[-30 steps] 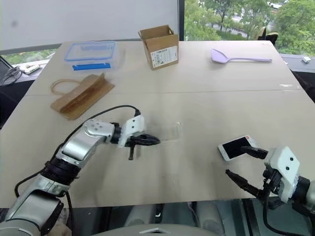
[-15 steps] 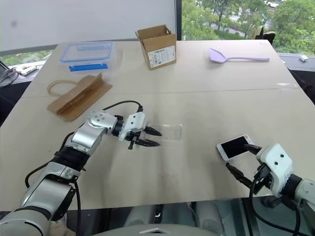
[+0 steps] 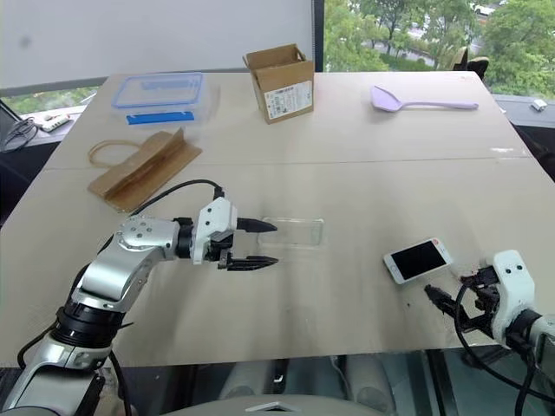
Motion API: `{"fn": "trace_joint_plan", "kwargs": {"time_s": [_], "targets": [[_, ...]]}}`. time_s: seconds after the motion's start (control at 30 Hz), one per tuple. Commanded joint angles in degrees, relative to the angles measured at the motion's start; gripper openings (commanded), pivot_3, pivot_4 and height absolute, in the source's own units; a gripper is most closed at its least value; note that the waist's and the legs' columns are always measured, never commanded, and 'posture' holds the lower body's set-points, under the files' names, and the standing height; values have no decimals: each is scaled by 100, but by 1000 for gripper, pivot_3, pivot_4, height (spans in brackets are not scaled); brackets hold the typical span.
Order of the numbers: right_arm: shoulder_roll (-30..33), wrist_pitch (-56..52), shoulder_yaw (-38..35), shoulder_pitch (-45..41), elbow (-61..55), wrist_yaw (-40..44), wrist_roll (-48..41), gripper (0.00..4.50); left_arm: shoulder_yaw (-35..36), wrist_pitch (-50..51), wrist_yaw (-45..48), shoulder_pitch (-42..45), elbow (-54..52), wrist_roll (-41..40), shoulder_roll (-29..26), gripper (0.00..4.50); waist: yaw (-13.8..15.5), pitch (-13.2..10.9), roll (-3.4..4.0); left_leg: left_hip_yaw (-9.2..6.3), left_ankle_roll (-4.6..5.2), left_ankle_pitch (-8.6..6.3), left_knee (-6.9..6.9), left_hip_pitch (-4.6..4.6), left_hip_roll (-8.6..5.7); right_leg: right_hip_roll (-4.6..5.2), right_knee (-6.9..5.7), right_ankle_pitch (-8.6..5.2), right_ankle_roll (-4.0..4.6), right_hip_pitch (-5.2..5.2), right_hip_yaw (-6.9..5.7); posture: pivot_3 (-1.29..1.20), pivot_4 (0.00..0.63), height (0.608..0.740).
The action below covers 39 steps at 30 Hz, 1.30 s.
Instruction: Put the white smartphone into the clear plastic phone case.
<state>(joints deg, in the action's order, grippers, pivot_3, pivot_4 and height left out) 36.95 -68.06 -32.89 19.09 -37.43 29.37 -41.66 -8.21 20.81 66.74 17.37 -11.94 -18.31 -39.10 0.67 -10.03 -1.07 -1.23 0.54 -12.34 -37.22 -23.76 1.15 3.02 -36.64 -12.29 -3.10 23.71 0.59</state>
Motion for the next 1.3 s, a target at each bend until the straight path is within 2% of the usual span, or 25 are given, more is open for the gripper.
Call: {"fn": "trace_joint_plan", "kwargs": {"time_s": [0.03, 0.37, 0.57, 0.67, 0.8, 0.93, 1.3], "targets": [[-159, -568, -142, -447, 49, -420, -294, 4500, 140, 144, -210, -70, -430, -173, 18, 3352, 0, 0, -2, 1, 0, 0, -1, 0, 0, 0, 0, 0, 0, 0, 0, 0, 150, 740], [-795, -955, 647, -2658, 1274, -1456, 95, 4500, 116, 676, -734, -198, -1133, -298, 56, 3352, -169, 2, -7, 6, 1, 0, -8, 4, -12, -11, -7, 2, -1, 0, 16, 0, 150, 740], [-1378, -1211, 1427, -3350, 1257, -1939, 360, 4500, 190, 973, -984, -311, -1406, -392, 25, 3352, -290, 6, -15, 10, 1, 1, -8, 11, -8, -23, -12, 3, -1, 1, 31, 0, 150, 740], [-1434, -1274, 1939, -3345, 1056, -1932, 472, 4500, 196, 1036, -1053, -340, -1472, -413, 19, 3352, -332, 11, -23, 16, 1, 0, -8, 15, 0, -29, -13, 3, 0, 1, 36, 0, 150, 740], [-1150, -1142, 2486, -3096, 838, -1835, 768, 4500, 227, 1071, -1117, -373, -1490, -451, -12, 3352, -333, 12, -24, 21, 1, 0, 6, 26, 8, -37, -15, 3, 3, 2, 39, 0, 150, 740], [-1040, -1219, 2551, -2830, 482, -1836, 855, 4500, 280, 970, -1012, -471, -1483, -462, -156, 3352, -307, 13, -25, 20, 0, 0, 12, 20, 9, -38, -14, 2, 4, 9, 38, 0, 150, 740], [-863, -1427, 2398, -1779, -471, -1887, 1080, 4500, 403, 854, -1205, -343, -1266, -484, -106, 3352, -201, 15, -29, 6, -2, -2, 15, 5, 8, -36, -4, 0, 3, 13, 23, 0, 150, 740]]}}
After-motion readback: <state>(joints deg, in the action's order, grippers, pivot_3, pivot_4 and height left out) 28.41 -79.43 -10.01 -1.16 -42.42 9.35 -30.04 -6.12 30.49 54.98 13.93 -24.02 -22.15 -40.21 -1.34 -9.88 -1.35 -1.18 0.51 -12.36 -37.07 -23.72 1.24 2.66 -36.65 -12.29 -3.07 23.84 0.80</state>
